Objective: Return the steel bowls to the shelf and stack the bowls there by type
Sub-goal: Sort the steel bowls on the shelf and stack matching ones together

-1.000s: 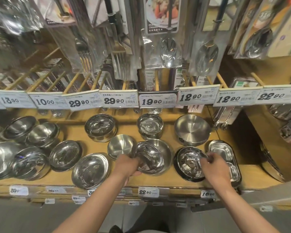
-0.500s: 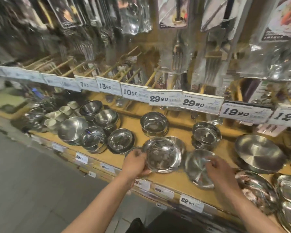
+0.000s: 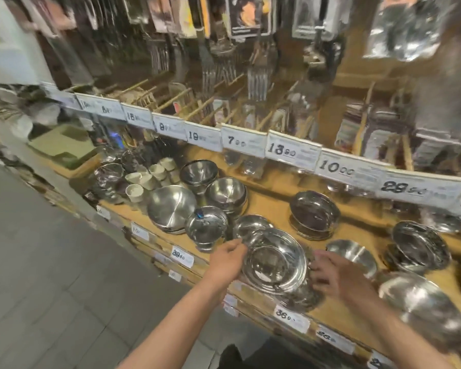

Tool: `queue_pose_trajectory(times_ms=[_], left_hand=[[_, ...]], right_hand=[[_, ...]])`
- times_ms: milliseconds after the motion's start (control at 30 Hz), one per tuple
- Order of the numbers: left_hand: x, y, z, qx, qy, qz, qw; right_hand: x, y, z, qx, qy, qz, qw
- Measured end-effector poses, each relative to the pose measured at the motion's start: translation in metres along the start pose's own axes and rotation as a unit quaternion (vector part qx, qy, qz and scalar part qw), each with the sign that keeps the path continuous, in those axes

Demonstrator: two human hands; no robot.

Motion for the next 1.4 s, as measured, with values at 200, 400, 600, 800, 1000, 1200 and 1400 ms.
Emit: queue_pose_trajectory(times_ms=[200, 400, 600, 800, 1000, 1200, 1400], left_hand=[[-0.040, -0.042, 0.015, -0.028, 0.014, -0.045, 0.999], [-0.067, -0.035, 0.023, -0.078, 0.049, -0.131, 0.987], [-0.071, -0.003, 0.027, -0.036, 0.050, -0.190, 0.980], [-0.060, 0.034, 0.013, -0.105, 0.091, -0.241, 0.961], [-0.050, 0.049, 0.000, -0.169, 0.109, -0.264, 0.943], [-0.043, 0.052, -0.007, -0.209, 0.115, -0.246, 0.940], [-0.041, 0.056, -0.013, -0.225, 0.107, -0.229, 0.941]], right_hand=[[0.012, 0.042, -0.028, -0.015, -0.027, 0.027, 0.999], [0.024, 0.062, -0.035, -0.033, -0.045, 0.026, 0.998], [0.024, 0.037, -0.011, -0.106, 0.007, 0.117, 0.987], [0.026, 0.018, 0.024, -0.172, 0.031, 0.194, 0.965], [0.032, 0.012, 0.049, -0.188, 0.044, 0.218, 0.957], [0.032, 0.009, 0.052, -0.109, 0.022, 0.250, 0.962], [0.022, 0.004, 0.053, -0.006, -0.001, 0.279, 0.960]])
Point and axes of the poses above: each hand's wrist, its own x-axis away from the middle knuckle, its own y-axis out of the palm, z = x × y, the point moved 5 cm from there along -x, towards the middle knuckle, and after that the axes turned 13 degrees about y, right-handed, at the moved point
